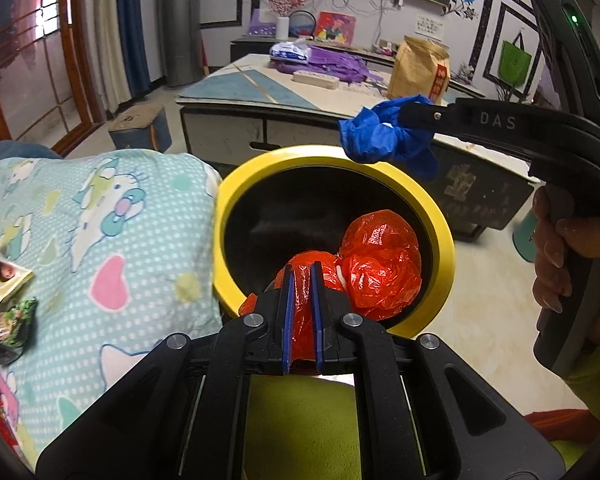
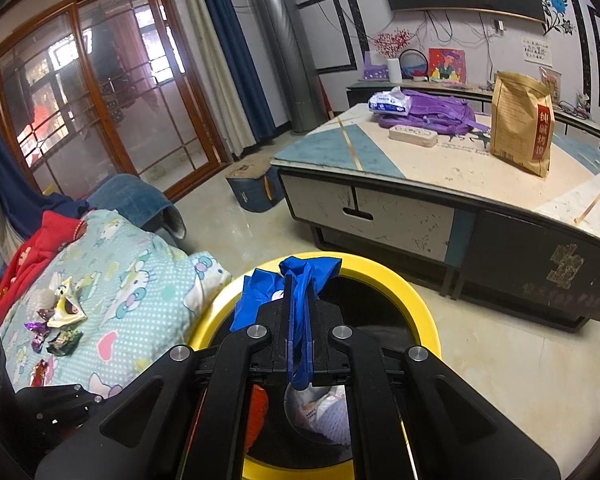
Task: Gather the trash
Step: 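Release the red bag and blue glove into the yellow bin from both tools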
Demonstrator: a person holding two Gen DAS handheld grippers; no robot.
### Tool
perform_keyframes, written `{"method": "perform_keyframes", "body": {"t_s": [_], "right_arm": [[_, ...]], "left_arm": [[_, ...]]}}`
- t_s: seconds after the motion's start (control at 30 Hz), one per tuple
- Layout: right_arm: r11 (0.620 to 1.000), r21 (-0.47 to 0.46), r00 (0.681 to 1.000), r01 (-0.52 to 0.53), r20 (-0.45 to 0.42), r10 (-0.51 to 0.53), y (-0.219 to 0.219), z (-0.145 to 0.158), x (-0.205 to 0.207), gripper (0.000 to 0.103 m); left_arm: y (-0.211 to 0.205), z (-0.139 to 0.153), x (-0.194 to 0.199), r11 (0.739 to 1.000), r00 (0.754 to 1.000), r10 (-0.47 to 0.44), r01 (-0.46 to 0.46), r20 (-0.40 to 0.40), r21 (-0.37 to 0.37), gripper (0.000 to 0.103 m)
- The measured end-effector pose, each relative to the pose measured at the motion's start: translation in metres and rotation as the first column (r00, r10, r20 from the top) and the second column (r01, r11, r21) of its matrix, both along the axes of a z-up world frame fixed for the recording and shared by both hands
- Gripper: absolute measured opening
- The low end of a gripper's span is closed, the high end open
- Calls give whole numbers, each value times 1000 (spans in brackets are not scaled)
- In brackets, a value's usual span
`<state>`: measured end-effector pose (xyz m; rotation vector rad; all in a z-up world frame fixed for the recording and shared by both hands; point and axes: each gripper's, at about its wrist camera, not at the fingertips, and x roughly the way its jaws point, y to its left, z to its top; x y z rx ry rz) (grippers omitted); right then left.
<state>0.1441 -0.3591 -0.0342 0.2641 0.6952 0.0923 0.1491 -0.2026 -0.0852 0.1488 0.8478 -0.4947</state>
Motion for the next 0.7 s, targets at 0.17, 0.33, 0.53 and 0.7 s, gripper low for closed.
{"method": "perform_keyframes", "body": {"t_s": [0.17, 0.33, 0.53, 0.7], "right_arm": [[1000, 6, 999, 5, -34, -4, -3, -8, 4, 4], [1000, 17, 999, 11, -52, -10, -5, -13, 7, 7], [999, 19, 998, 42, -50, -41, -10, -14, 7, 38], [999, 16, 998, 46, -45, -46, -12, -13, 5, 42]], "left_arm": [[-8, -7, 3, 1000, 1000, -18, 18, -14, -1, 4], [-12, -8, 5, 1000, 1000, -30, 30, 0, 1, 12], [-4, -5, 5, 1000, 1000, 5, -5, 7, -30, 46], [12, 5, 6, 994, 998, 61, -59, 12, -92, 74]]}}
